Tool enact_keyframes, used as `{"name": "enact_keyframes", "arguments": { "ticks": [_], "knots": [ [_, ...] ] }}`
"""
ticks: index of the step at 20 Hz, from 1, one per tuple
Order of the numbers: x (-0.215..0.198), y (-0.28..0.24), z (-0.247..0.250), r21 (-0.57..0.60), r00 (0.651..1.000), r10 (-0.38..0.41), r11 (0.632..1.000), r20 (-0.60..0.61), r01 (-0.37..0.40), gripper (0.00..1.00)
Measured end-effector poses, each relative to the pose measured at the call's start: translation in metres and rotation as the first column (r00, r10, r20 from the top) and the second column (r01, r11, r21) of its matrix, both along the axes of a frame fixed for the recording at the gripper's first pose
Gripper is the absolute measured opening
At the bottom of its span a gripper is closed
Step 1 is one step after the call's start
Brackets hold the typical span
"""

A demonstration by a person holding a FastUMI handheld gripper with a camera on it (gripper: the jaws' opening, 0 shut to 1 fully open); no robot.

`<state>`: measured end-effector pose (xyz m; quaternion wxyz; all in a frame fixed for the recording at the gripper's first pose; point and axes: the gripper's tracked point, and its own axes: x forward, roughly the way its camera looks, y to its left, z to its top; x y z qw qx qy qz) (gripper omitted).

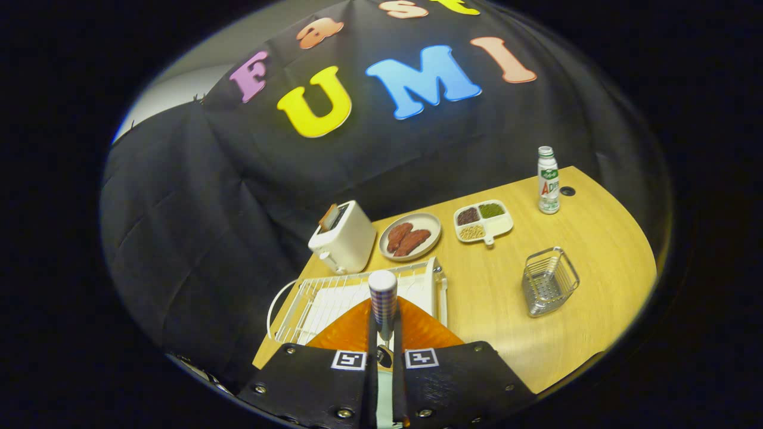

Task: Take the plate from the dish rack, then take the spoon from the basket and place it into the plate.

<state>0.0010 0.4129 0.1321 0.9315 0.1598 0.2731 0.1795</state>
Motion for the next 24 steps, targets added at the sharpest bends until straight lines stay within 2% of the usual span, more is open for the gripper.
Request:
{"name": "enact_keyframes", "arguments": {
  "ticks": [6, 10, 17, 24],
  "knots": [
    [-0.05, 0.063, -0.054, -0.117, 0.986, 0.159, 0.98, -0.048, -0.163, 0.09],
    [-0.071, 0.089, -0.084, -0.182, 0.974, 0.217, 0.957, -0.063, -0.225, 0.09],
    [-0.086, 0.107, -0.106, -0.198, 0.98, 0.185, 0.96, -0.075, -0.196, 0.09],
    [-0.094, 0.094, -0.107, -0.219, 0.992, 0.11, 0.968, -0.065, -0.121, 0.18]
  ]
}}
